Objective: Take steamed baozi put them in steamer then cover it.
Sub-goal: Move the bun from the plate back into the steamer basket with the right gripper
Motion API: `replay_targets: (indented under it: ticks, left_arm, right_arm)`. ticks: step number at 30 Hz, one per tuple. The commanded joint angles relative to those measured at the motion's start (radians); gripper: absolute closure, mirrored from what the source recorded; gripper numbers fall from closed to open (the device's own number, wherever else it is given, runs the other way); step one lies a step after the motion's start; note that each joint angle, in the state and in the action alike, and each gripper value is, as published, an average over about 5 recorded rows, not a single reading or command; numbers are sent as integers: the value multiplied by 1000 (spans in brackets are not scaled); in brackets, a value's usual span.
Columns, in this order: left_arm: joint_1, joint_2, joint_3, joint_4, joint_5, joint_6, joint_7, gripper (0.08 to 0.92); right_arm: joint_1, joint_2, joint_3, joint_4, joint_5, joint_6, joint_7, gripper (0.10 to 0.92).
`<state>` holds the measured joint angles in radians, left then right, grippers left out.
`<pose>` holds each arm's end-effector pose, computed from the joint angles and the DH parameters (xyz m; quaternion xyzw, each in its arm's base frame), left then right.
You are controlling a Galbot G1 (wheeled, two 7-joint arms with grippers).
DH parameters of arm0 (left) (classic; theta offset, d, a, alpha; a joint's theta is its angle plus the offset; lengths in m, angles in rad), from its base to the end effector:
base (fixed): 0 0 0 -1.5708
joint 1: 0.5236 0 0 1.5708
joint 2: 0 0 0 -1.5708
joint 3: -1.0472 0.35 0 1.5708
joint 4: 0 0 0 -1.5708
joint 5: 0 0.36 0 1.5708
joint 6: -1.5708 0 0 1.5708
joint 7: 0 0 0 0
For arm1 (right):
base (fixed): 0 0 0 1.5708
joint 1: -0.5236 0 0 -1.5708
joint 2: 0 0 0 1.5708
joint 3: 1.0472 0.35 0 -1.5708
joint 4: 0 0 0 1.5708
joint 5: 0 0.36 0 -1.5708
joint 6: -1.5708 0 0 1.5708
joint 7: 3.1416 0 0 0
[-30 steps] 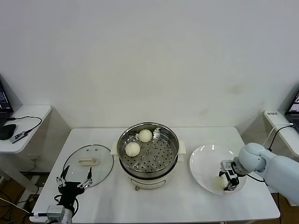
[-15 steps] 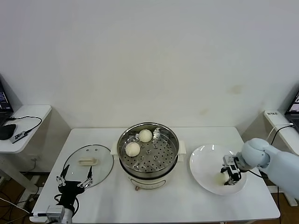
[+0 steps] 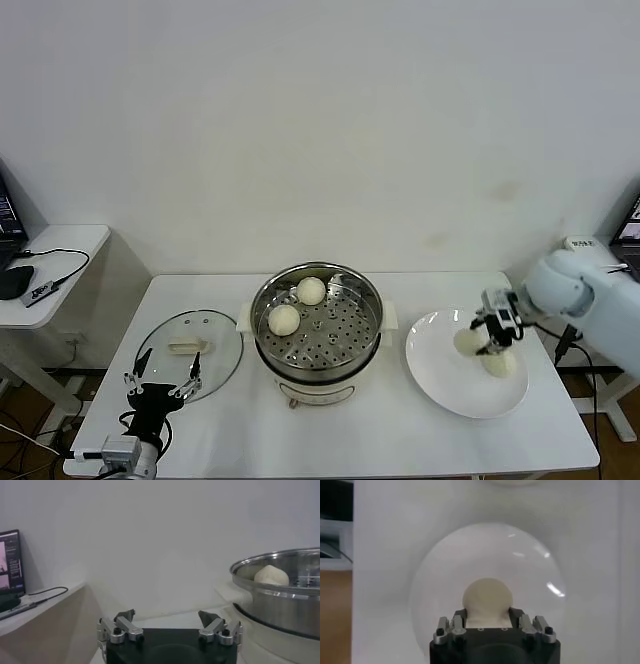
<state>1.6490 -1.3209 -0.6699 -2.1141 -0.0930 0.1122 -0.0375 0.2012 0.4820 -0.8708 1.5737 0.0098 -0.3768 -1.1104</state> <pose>0.1677 0.0841 -0.2943 0.0186 -0.9921 -0.0992 0.0740 0.4713 -0.1449 -0.0908 0.4667 -0.5787 0.5546 0.3736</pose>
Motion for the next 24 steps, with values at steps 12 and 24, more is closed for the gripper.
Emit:
replay_targets:
  ticks: [12,24]
  left_arm:
    - [-2,-7,-10,6,-9,-1,1,177]
    - [7,-23,-27,-8,-10,-3,0,177]
  right_arm:
    - [518,475,-366,-48,289,27,125,474]
    - [412,606,-484,-78,240,263,200,474]
